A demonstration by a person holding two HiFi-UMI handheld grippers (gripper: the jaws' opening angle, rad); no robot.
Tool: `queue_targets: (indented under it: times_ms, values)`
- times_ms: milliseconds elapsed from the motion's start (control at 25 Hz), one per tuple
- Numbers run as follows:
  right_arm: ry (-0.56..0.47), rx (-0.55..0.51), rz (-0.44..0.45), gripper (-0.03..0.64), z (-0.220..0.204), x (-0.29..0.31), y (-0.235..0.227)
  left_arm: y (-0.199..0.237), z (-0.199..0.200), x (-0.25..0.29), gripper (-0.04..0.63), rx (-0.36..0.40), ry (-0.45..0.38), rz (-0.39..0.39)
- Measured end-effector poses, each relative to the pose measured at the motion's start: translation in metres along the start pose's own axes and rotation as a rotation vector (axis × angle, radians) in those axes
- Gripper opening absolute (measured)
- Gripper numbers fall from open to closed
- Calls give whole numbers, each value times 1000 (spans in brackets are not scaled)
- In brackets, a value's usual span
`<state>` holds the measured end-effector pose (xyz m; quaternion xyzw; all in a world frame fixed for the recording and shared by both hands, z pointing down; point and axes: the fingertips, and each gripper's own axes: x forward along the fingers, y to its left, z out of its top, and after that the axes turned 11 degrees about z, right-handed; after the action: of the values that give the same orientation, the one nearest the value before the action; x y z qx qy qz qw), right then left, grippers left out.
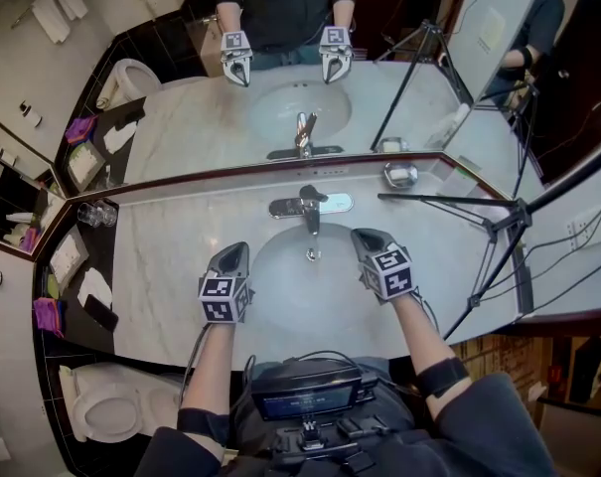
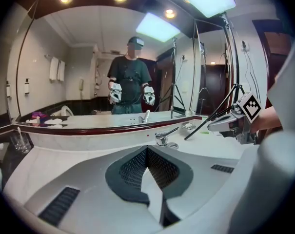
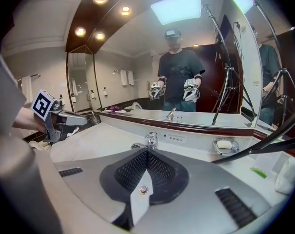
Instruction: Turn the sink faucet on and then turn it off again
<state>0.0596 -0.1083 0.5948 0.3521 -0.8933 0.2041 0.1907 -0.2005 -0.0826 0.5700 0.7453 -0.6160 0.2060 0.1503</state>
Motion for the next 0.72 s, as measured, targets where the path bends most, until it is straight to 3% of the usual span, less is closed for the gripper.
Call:
queue_targets:
  times_ms: [360, 600, 720]
  values:
    - [7, -42, -16, 20, -2, 2, 1, 1, -5, -2, 3, -15, -10, 20]
    - [60, -175, -26, 23, 7, 13, 1, 3, -6, 0, 3, -16, -2, 22]
    - [87, -257, -20, 56, 15, 22, 0, 2, -6, 3, 3, -11, -1, 19]
